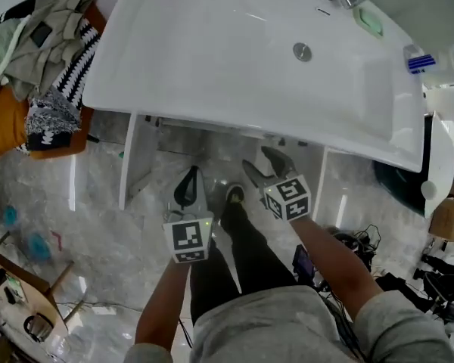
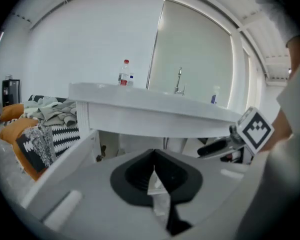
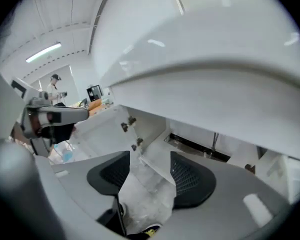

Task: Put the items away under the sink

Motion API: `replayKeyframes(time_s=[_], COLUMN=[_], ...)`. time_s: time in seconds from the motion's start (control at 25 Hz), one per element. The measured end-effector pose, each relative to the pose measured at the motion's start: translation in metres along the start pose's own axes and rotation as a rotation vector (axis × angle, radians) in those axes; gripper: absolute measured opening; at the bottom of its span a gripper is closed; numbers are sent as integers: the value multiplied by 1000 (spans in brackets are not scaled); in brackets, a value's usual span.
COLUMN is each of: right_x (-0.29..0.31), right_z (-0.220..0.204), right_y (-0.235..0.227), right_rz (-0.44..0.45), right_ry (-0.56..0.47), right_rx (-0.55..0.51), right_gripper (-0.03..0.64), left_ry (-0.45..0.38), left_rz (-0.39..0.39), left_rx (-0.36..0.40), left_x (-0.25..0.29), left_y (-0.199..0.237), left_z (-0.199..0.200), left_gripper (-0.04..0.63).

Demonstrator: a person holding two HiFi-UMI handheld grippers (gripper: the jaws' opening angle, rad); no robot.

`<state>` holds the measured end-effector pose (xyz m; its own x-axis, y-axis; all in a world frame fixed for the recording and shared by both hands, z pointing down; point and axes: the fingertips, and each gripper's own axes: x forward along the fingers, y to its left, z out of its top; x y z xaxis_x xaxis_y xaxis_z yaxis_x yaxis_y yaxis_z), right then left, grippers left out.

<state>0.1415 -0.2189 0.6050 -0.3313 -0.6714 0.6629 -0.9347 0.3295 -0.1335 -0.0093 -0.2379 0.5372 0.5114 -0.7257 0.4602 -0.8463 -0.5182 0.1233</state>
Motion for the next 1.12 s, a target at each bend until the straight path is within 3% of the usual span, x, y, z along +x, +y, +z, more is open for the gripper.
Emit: replayKeyframes(time_s=[0.24,0.48,0.8,0.92,1.12], right_x=[-120,-215,-294,-315,-342], right_z=[91,183,221,225,223], right_y=[43,45,79,84,90], right_rz=[68,-70,-186,-212,-253], right_ry=[-125,-355,-475,-525,-608], right_rx=[-88,-61,-31,26,93], right_gripper=[210,-2,-2,-2,-1], left_ry=[-57,-85,-195,-222,-244], left_rz=[-82,-129,-228,-265,-262], left_rx=[73,108,129,147,170], left_x=[-64,-106,-155,-168,-197], left_y=[-12,-20,-47,-54,-65], left_z=[100,151,220,234,234], left_gripper=[12,12,12,12,12])
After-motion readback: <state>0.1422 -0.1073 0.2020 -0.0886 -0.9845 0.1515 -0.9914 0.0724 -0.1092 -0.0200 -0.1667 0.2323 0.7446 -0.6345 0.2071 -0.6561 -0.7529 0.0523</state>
